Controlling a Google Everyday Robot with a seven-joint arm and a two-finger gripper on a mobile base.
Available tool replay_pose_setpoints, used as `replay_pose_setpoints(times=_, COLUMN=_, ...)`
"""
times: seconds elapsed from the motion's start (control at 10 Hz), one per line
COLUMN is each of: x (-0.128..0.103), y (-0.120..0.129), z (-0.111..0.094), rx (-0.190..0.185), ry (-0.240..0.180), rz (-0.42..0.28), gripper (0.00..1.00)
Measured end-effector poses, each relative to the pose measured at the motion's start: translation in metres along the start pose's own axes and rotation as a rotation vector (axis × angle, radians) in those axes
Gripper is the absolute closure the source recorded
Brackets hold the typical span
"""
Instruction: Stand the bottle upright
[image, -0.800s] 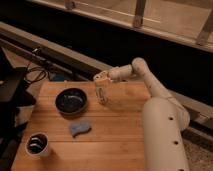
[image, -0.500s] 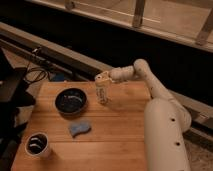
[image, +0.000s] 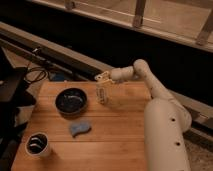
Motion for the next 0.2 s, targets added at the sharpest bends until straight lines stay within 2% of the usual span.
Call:
replay_pose_setpoints(times=0.1, x=-0.0033, y=0.0007, z=-0.0092, rx=0.011, ry=-0.003, rz=-0.003, gripper=0.23)
replay_pose_setpoints(times=0.2, x=-0.0057, y=0.0003, z=-0.0102, rx=0.007, ry=-0.005, rz=-0.003, gripper=0.3)
